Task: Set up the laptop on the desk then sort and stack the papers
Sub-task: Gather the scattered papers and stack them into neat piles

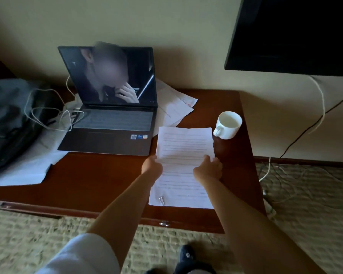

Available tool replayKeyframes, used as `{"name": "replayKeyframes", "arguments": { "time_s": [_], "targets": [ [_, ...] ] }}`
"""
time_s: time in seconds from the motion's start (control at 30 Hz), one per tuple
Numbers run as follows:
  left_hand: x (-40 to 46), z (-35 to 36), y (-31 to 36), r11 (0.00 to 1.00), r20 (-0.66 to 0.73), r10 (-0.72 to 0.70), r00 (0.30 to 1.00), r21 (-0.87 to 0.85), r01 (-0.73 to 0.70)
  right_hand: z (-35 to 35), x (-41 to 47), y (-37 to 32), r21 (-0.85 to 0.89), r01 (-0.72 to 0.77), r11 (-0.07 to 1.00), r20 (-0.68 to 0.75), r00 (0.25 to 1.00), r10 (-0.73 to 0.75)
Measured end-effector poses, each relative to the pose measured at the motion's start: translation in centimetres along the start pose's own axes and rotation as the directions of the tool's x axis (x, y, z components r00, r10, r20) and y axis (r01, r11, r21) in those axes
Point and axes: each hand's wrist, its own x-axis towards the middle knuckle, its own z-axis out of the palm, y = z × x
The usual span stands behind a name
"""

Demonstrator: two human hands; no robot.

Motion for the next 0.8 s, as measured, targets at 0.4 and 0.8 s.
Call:
{"name": "replayKeyframes", "arguments": {
  "time_s": [0.4,0.8],
  "targets": [
    [-0.5,-8.6,0.6,0.994,-0.193,0.005,0.981,-0.107,-0.026,-0.9,-0.4,-10.4,0.359,0.208,0.910,0.194,0.937,-0.291],
    [5.5,-21.8,-14.7,0.962,-0.229,-0.181,0.956,-0.245,0.124,12.4,-5.6,-25.5,0.361,0.272,0.892,0.396,0.822,-0.410]
  ]
}}
